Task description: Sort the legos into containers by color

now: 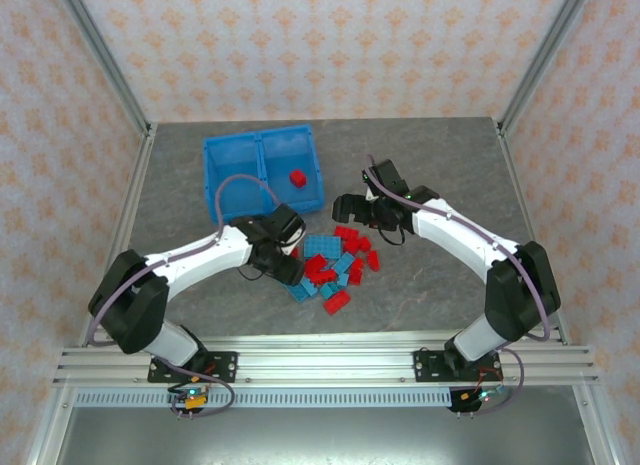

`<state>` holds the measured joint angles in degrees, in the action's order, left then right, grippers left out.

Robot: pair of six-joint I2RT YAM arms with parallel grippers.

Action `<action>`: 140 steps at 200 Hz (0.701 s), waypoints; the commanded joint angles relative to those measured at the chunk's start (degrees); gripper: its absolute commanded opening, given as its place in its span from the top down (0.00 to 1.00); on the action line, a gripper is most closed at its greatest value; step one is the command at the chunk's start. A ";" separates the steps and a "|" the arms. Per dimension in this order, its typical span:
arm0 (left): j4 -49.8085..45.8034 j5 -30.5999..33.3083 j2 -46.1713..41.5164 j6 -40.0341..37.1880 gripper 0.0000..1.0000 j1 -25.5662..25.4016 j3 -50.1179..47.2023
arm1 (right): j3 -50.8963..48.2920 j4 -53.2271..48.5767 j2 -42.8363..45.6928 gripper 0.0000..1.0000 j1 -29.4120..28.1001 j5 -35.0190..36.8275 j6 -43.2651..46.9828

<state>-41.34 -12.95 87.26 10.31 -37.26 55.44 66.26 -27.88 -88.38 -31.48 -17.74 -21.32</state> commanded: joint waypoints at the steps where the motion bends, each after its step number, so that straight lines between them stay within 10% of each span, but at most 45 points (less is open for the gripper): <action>1: 0.51 1.58 1.69 -1.78 0.38 -0.27 1.11 | 0.26 -1.38 2.55 0.01 -0.38 2.02 0.61; 140: 8.97 8.05 8.80 2.67 0.66 0.52 -0.39 | -0.34 -1.66 4.30 0.01 -0.36 1.56 0.33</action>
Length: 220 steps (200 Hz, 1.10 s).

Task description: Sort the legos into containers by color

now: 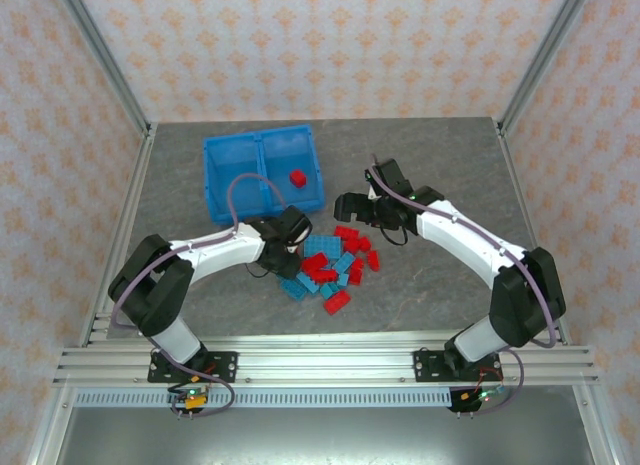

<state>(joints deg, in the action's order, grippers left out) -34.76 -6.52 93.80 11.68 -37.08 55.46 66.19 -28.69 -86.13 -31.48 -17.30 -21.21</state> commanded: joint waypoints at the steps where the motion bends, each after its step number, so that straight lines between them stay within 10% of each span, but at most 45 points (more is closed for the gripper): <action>1: 2.45 1.61 2.26 1.36 0.66 0.34 -0.47 | -0.27 -0.85 2.03 0.01 -0.39 0.99 0.21; 49: 0.85 5.51 -5.13 4.14 0.76 0.80 0.17 | 0.27 -2.87 2.47 0.02 -0.85 -20.49 8.90; 110: -2.89 11.31 -15.61 3.83 0.76 13.07 9.66 | 1.77 -4.97 1.02 0.03 -4.24 -19.92 11.60; 153: 3.41 15.84 -5.82 2.79 0.76 24.45 17.13 | 2.74 -3.56 0.61 0.02 -4.29 -18.43 10.55; 220: 8.19 14.78 18.13 4.58 0.72 28.72 31.92 | 2.06 -4.62 3.90 0.02 -4.29 -15.25 9.18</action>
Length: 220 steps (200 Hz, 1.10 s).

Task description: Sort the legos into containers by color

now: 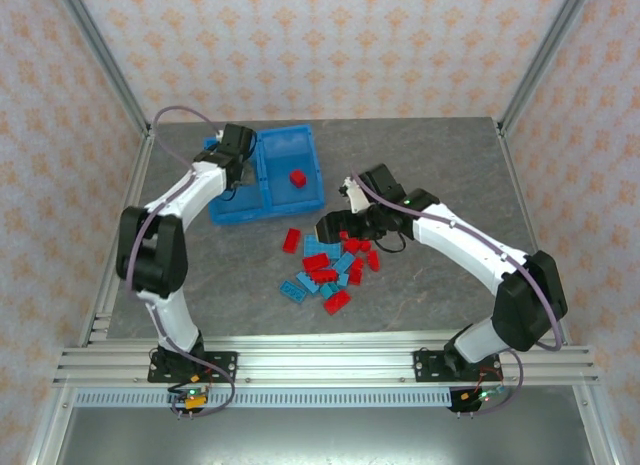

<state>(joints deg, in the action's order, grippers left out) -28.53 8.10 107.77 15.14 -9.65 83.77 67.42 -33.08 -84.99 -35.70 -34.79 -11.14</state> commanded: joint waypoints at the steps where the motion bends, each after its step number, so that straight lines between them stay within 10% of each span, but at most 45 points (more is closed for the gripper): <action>1: 2.07 0.07 4.31 1.17 0.72 1.29 3.70 | 0.81 -0.23 2.79 0.02 -0.07 2.30 -0.95; 71: 2.77 -4.94 2.04 2.85 0.51 1.57 2.88 | 2.82 -2.49 0.23 0.03 -0.07 9.77 -1.90; 129: 0.94 -10.04 -23.61 2.28 0.49 -1.99 -7.18 | 11.67 -5.58 -11.18 0.05 -6.61 15.76 1.43; 170: -7.37 -12.13 -41.26 -15.87 0.38 -10.30 -10.28 | 23.02 -6.09 -25.14 0.17 -13.18 20.41 -2.91; 200: -13.30 -25.41 -51.71 -32.73 0.01 -10.74 -14.97 | 29.01 -5.78 -33.62 0.35 -14.54 20.76 -11.42; 220: -20.64 -35.24 -56.79 -47.24 0.00 -10.99 -19.27 | 33.54 -8.26 -37.30 0.36 -15.72 24.22 -14.60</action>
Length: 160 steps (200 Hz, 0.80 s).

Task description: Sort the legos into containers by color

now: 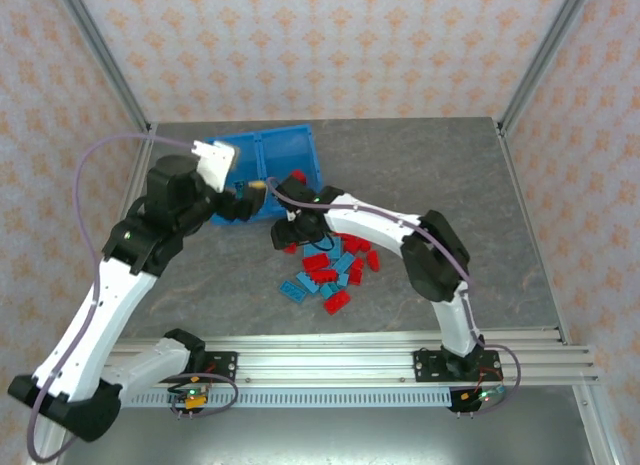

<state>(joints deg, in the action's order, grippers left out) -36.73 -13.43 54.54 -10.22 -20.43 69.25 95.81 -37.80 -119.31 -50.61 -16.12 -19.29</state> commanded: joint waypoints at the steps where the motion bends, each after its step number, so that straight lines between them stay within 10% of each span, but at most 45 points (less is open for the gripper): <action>1: -12.95 -13.98 -3.79 -22.45 0.00 -0.22 -4.97 | 5.29 -3.65 -3.14 0.36 -0.86 5.70 -6.54; 84: -17.85 -14.29 -9.98 -43.40 0.00 -6.60 -18.50 | 11.66 -8.29 -9.74 0.37 -1.86 10.59 -11.70; 160: -8.83 -15.46 -9.24 -44.87 0.00 -8.23 -24.25 | 12.72 -8.31 -13.82 0.40 -2.45 11.25 -17.47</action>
<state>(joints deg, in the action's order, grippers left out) -49.80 -27.14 44.66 -53.19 -28.14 45.98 107.66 -43.97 -130.43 -52.38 -7.01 -33.89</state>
